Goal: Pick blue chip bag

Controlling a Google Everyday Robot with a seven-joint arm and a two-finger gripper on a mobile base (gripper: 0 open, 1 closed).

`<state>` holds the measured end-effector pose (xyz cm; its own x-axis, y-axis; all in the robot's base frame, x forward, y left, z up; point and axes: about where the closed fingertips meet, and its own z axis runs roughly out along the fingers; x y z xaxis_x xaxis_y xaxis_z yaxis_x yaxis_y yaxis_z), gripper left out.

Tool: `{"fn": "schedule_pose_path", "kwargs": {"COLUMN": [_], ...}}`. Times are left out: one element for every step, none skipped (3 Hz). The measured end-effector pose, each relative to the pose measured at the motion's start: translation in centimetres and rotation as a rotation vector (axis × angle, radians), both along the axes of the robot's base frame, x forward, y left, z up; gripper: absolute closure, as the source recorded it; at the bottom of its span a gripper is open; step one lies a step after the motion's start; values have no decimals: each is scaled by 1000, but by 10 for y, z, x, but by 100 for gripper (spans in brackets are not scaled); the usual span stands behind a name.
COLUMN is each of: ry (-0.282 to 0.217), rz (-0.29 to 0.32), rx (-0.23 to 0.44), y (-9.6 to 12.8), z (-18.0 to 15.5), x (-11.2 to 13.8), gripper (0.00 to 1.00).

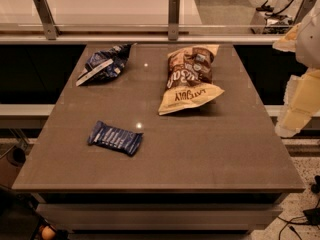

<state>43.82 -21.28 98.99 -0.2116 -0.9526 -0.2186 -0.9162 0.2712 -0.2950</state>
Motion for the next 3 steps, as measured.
{"fn": "schedule_pose_path", "kwargs": {"ry": [-5, -33, -106], "rz": [2, 18, 38], "rx": [1, 12, 25], "y": [0, 3, 36], "z": [1, 7, 17], "x": [1, 13, 63], "gripper": [0, 0, 0]}}
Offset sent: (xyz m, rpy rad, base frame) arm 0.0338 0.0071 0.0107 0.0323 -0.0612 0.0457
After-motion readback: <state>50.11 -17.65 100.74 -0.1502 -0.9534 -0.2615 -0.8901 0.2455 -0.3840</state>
